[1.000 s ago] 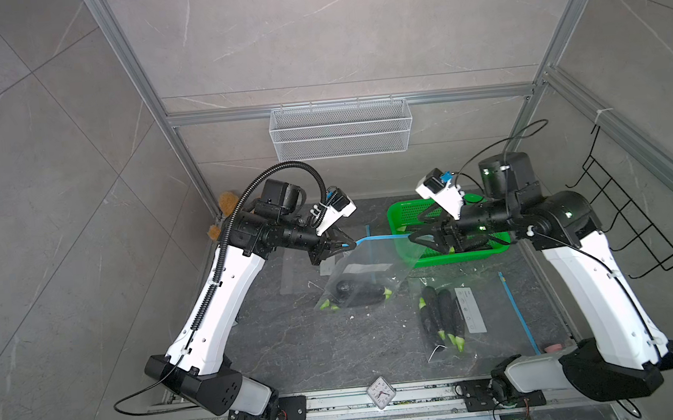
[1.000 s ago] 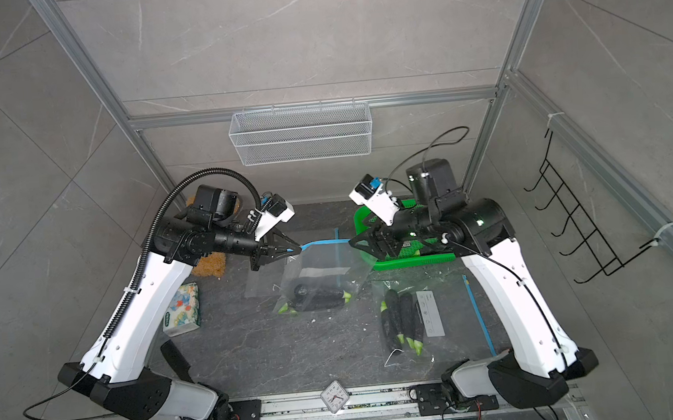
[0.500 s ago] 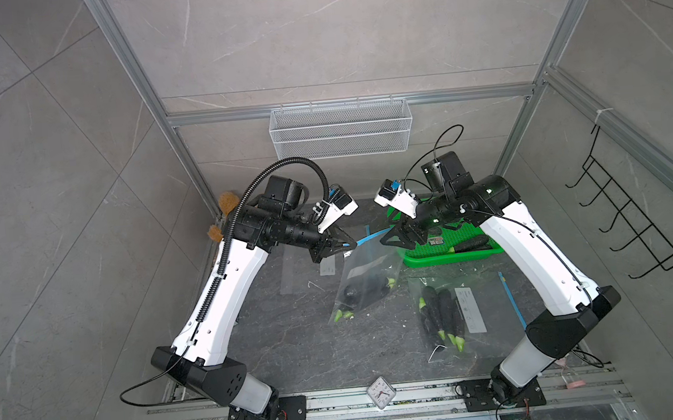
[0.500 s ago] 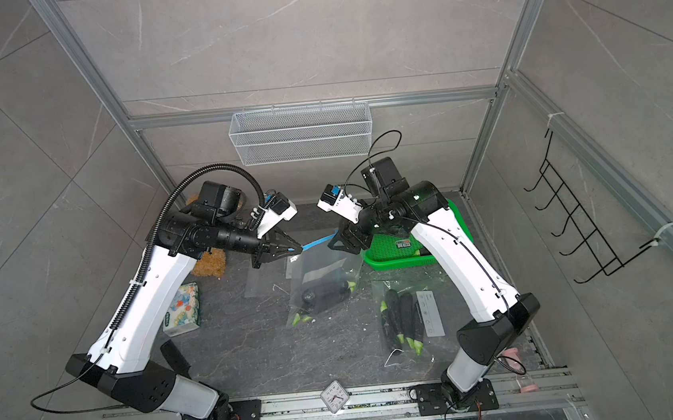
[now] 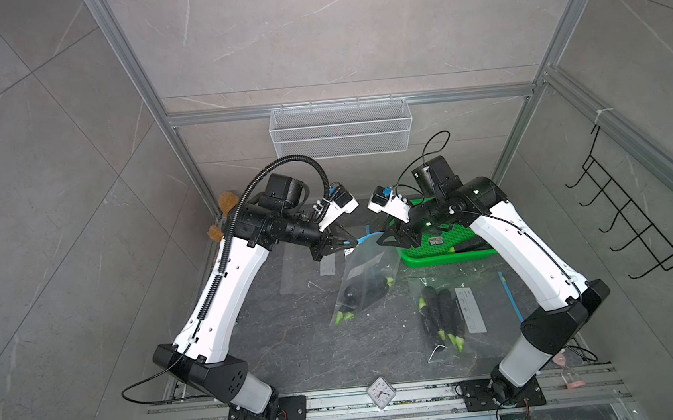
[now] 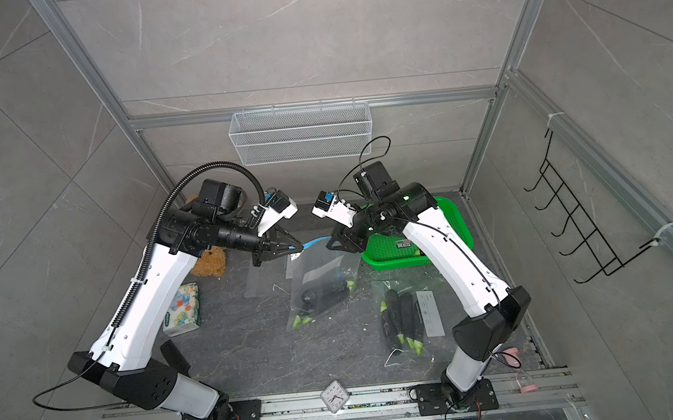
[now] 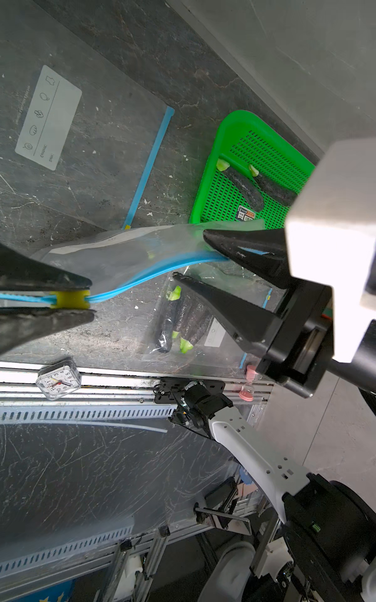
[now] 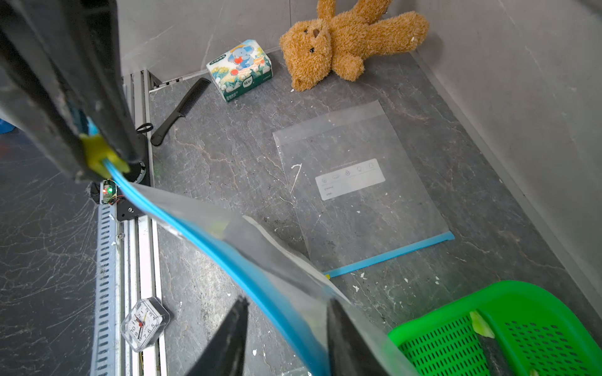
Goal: Place the eggplant in a zip-top bag and seal the zipper
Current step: Place the zipper food storage bag at the center of the board.
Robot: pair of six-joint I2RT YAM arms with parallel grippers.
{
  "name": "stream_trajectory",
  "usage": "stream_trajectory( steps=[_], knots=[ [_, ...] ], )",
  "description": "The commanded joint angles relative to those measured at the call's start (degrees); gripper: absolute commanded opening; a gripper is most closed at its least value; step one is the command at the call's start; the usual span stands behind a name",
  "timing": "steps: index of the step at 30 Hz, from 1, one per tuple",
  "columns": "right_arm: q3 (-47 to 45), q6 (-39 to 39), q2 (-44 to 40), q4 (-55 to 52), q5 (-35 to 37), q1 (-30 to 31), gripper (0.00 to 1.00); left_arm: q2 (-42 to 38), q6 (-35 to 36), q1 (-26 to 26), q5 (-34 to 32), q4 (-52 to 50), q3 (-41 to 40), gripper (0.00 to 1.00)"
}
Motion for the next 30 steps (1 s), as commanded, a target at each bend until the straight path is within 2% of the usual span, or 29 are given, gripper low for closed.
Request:
stream_trajectory(
  steps=[1,5,11,14,16,17,18,19,21,25,30],
  knots=[
    [-1.74,0.82,-2.70,-0.69,-0.04,0.41,0.24,-0.35,0.43,0.20,1.44,0.35,1.83,0.00],
    [-2.55,1.19,-3.99,-1.67,0.41,0.41,0.13,-0.99,0.13,0.19,1.41,0.88,0.99,0.00],
    [-3.78,2.75,-5.93,-1.56,1.07,0.40,0.07,-1.95,-0.14,0.19,0.75,1.59,-0.11,0.00],
    [-3.49,4.52,-6.69,-1.34,1.97,0.40,0.00,-2.60,-0.59,0.19,0.04,2.27,-0.77,0.00],
    [-3.20,7.42,-7.16,-0.87,3.47,0.50,0.00,-3.31,-2.28,0.19,-1.59,4.06,-1.70,0.15],
    [-2.98,8.64,-7.32,-1.09,4.26,0.61,0.00,-3.68,-3.61,0.67,-2.70,5.44,-2.15,0.29],
    [-2.75,10.21,-7.52,-1.57,5.42,0.94,0.00,-4.03,-6.41,1.76,-3.55,7.49,-2.70,0.48],
    [-2.54,11.81,-7.62,-2.13,6.72,1.23,0.00,-4.30,-9.11,3.27,-3.58,9.14,-2.89,0.57],
    [-2.13,14.78,-7.83,-4.21,9.18,2.17,0.00,-5.78,-14.99,7.32,-3.00,14.10,-4.56,0.68],
    [-1.50,22.33,-8.25,-7.35,11.32,3.76,0.00,-12.83,-24.94,13.04,-4.47,27.48,-13.77,0.96],
    [0.64,30.31,-8.15,-8.52,8.95,7.47,0.00,-17.57,-36.58,19.84,-9.09,34.10,-20.52,1.00]
  ],
)
